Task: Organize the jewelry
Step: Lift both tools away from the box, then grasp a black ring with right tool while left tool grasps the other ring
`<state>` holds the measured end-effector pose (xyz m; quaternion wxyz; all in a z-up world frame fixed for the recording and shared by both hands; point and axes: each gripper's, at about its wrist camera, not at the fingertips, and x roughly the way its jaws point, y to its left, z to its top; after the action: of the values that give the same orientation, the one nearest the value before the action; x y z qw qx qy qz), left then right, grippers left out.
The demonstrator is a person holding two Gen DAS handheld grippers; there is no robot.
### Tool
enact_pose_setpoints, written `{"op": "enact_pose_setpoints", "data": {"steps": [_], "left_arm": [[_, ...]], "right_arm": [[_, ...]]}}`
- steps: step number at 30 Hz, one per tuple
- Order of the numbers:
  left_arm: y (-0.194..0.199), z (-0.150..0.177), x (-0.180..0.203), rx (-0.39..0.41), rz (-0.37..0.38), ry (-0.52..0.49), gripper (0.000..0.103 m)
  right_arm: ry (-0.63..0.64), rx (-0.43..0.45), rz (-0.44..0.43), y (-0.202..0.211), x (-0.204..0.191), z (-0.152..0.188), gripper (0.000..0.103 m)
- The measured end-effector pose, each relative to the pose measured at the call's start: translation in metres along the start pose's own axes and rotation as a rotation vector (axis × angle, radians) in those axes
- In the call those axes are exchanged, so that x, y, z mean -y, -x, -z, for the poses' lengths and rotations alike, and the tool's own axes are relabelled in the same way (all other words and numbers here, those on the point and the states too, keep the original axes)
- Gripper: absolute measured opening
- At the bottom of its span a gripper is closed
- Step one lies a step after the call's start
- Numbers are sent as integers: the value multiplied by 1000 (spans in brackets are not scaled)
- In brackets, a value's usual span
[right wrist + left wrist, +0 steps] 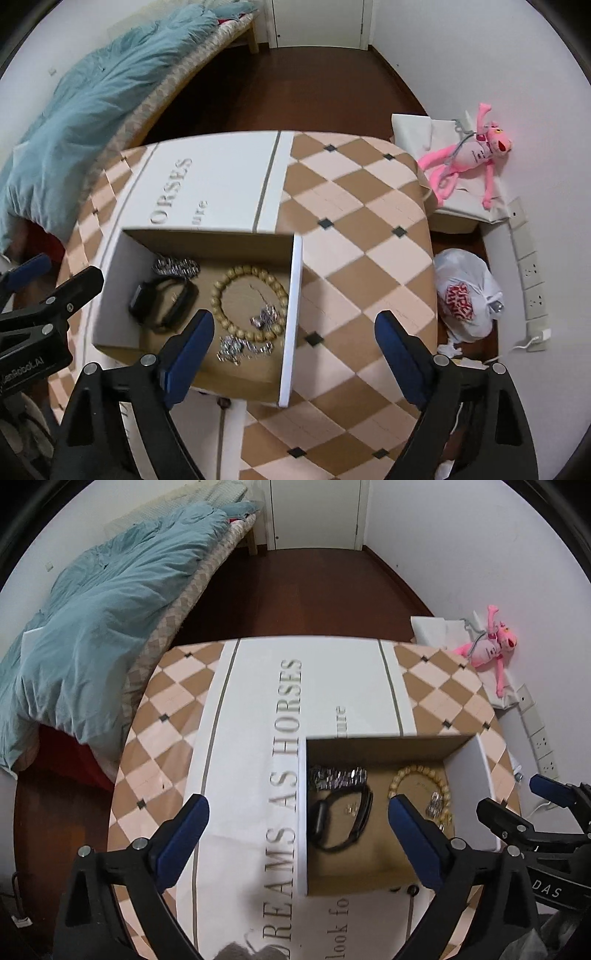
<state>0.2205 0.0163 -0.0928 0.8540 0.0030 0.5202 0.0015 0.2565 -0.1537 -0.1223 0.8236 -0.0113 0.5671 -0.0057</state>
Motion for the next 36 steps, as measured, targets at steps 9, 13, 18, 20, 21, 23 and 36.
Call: {"op": "enact_pose_setpoints", "data": {"steps": [9,13,18,20,21,23,36], "left_arm": [[28,14,-3,65,-14,13,100],[41,31,-9,94,-27,35,100],[35,68,-17,79,-50,52,100],[23,84,-19,50,-70,47,100],[17,90,-20,35,-78,46,100],[4,102,-22,17,-102,50,100],[-29,131,-38,-39,-166,62,100]], "right_arm": [[-18,71,7,30,-4,20,93],[-33,107,-15,44,-5,41,93],[-78,112,-57,29,-8,82,93],[-86,103,-65,16,-11,96,92],[-83,101,-73,7,-14,103,92],[-65,98,-81,-8,-23,113,85],[72,159,-32,-47,-66,122,13]]}}
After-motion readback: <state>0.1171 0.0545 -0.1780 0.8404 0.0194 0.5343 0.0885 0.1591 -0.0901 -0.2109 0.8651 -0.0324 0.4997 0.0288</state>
